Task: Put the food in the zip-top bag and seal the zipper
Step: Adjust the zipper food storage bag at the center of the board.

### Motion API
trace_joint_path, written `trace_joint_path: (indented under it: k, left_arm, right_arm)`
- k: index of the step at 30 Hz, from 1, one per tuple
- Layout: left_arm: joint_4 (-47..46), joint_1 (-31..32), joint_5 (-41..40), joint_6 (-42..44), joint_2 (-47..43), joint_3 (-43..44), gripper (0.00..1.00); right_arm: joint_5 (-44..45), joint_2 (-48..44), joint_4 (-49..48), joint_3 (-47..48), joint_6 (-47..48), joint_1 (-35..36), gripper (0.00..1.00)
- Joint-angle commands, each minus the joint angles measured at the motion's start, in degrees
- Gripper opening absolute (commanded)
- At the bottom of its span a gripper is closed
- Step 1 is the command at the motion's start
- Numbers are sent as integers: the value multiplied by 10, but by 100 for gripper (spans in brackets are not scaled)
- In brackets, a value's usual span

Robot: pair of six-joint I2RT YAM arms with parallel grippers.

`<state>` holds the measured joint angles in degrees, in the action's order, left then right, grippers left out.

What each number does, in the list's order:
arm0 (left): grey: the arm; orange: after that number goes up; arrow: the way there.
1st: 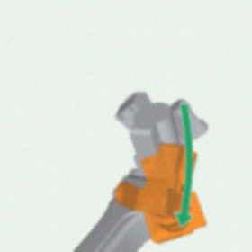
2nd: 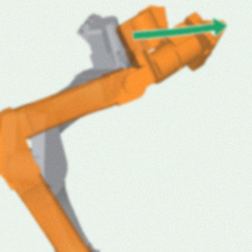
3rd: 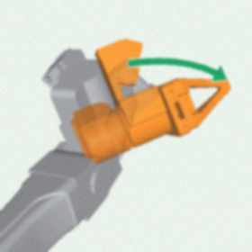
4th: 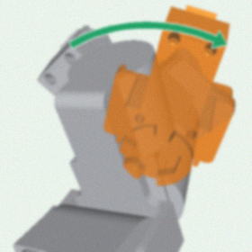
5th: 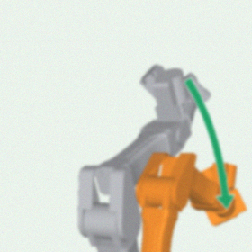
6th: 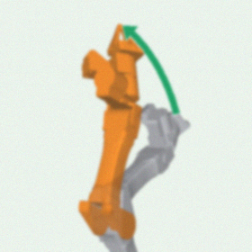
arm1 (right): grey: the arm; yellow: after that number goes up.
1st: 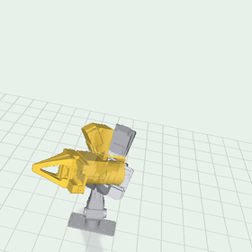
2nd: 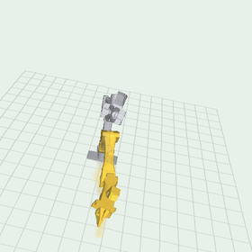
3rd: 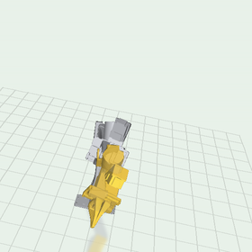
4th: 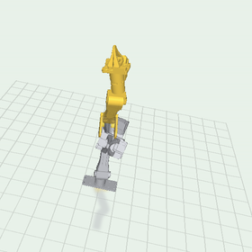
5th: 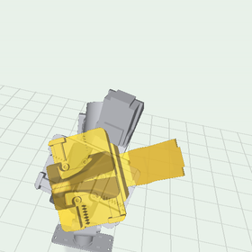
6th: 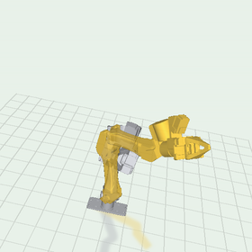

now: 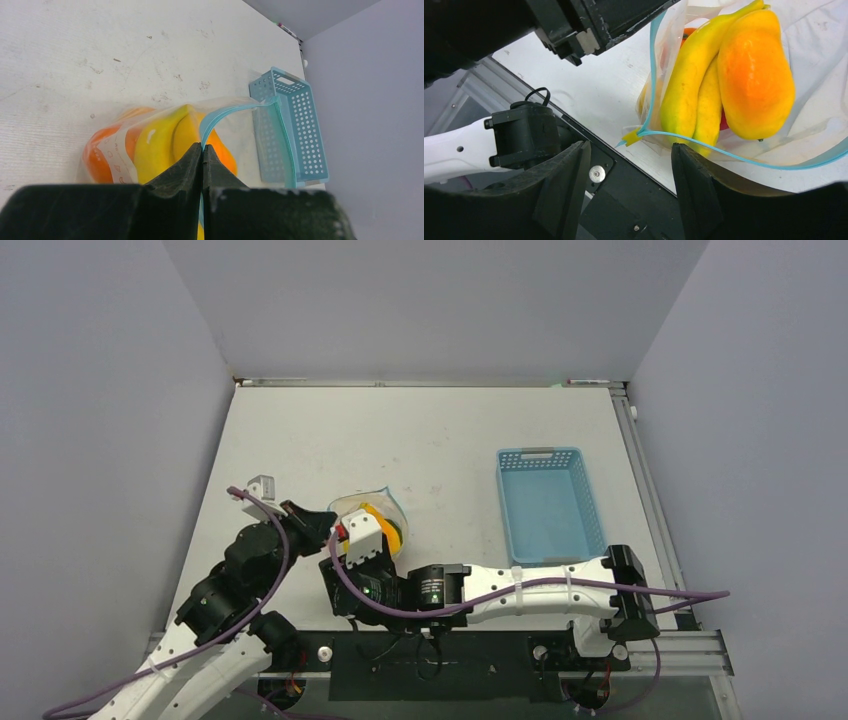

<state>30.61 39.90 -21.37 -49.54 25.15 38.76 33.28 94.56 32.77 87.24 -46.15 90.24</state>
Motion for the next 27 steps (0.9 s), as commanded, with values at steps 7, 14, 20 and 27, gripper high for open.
trace_joint_path:
  k: [7, 14, 20, 27]
  left_arm:
    - [-22, -4, -15, -15, -28, -4, 0]
    - [-15, -4, -11, -20, -42, -9, 0]
    - [-10, -4, -21, -21, -52, -10, 0]
    - [-10, -4, -24, -23, -53, -11, 0]
  right_arm:
    - [42, 33, 3, 42, -19, -24, 56]
    - [42, 46, 3, 47, -7, -43, 46]
    - [24, 54, 0, 55, 4, -49, 34]
    - [12, 48, -3, 47, 7, -49, 17]
